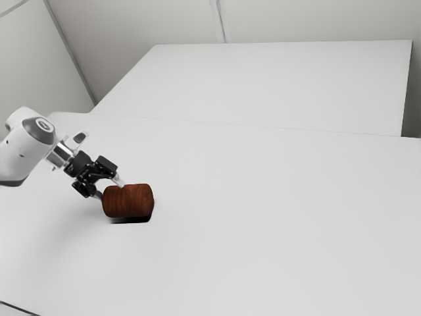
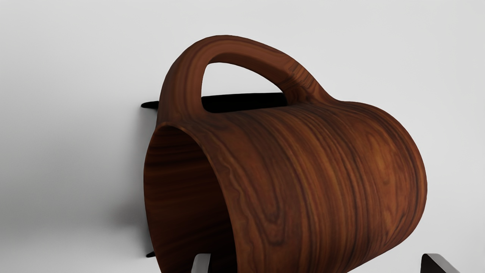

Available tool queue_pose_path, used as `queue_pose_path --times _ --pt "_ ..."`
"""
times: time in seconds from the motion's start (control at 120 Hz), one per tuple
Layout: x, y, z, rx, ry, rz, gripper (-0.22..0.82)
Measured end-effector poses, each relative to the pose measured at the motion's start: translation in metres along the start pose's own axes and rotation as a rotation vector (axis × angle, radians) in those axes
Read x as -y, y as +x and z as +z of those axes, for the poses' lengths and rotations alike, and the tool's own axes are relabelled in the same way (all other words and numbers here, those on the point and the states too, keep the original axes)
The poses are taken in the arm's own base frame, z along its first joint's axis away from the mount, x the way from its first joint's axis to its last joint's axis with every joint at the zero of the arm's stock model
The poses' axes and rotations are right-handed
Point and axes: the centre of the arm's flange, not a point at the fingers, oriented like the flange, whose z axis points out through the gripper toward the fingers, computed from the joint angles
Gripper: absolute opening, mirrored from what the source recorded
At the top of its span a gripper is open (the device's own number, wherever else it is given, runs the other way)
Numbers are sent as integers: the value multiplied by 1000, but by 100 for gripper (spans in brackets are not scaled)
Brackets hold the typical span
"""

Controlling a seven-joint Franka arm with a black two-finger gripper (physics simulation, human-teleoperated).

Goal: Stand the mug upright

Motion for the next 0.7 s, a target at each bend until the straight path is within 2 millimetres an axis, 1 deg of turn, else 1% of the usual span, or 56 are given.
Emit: queue_pose_path --times 0.217,0.333,0.417,0.592,0.7 --pt "11 4 11 -32 -93 25 60" --pt "12 4 17 -46 -137 41 58" --pt "13 2 22 -51 -170 48 48" --pt "7 1 26 -60 -207 83 16" --pt "-2 1 25 -66 -211 119 5"
